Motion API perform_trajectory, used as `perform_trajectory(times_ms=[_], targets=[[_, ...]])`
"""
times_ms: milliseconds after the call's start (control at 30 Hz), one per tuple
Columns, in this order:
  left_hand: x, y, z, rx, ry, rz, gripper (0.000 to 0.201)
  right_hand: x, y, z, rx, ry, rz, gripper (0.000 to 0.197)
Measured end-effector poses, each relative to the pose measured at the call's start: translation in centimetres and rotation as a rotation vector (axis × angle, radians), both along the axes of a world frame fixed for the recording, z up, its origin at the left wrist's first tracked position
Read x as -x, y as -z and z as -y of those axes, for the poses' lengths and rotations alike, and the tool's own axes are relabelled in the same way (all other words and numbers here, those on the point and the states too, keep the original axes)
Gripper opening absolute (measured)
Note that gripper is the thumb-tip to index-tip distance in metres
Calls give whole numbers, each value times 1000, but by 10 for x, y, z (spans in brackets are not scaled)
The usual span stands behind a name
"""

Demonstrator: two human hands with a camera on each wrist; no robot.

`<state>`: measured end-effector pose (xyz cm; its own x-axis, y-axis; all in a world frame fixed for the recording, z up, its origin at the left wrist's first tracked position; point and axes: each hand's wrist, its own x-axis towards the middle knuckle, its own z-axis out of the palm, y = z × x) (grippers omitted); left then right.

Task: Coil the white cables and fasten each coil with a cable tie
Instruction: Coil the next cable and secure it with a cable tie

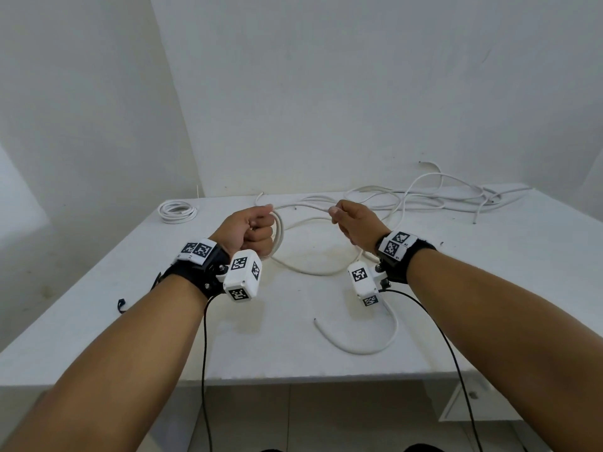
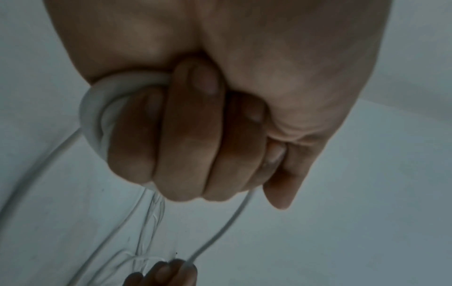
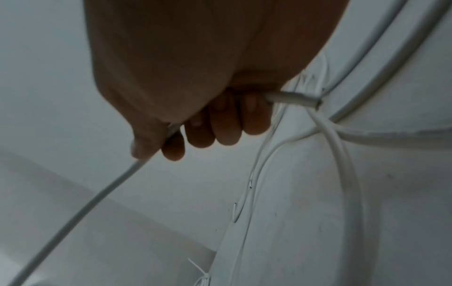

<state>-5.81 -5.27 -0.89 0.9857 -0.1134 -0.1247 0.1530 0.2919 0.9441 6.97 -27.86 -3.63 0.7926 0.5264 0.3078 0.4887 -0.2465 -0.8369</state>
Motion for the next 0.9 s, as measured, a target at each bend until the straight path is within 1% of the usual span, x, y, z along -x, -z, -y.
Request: perform_trajectory(times_ms=[67, 133, 167, 200, 267, 367, 467, 533, 600, 700, 800, 833, 900], targets=[[-1, -3, 3, 34, 76, 52, 45, -1, -5, -1, 88, 31, 110, 33], [-3, -11, 12, 133, 145, 150, 44, 2, -7, -3, 189, 26, 166, 37], [-5, -15, 18, 195, 137, 188, 43, 4, -6, -6, 235, 20, 181, 39], [-7, -20, 25, 248, 109, 207, 42, 8, -5, -8, 269, 15, 189, 41], [-9, -27, 39, 297, 50, 231, 40, 16, -2, -12, 307, 7, 197, 43], [-15, -30, 51, 281, -42, 276, 38, 28, -1, -16, 333, -34, 198, 44], [-23, -27, 59, 248, -181, 289, 37, 39, -3, -18, 390, -93, 203, 44], [-28, -22, 64, 164, -272, 295, 35, 45, -3, -18, 422, -129, 213, 43], [-31, -15, 68, 44, -340, 294, 31, 50, -5, -17, 466, -144, 230, 41], [-36, -4, 74, -215, -431, 298, 26, 55, -7, -17, 568, -160, 284, 37], [-38, 4, 78, -516, -458, 289, 27, 60, -6, -16, 683, -176, 370, 34], [-37, 5, 80, -590, -456, 288, 28, 61, -6, -15, 706, -185, 395, 33], [-36, 4, 82, -683, -455, 298, 28, 67, -11, -12, 733, -211, 425, 33]])
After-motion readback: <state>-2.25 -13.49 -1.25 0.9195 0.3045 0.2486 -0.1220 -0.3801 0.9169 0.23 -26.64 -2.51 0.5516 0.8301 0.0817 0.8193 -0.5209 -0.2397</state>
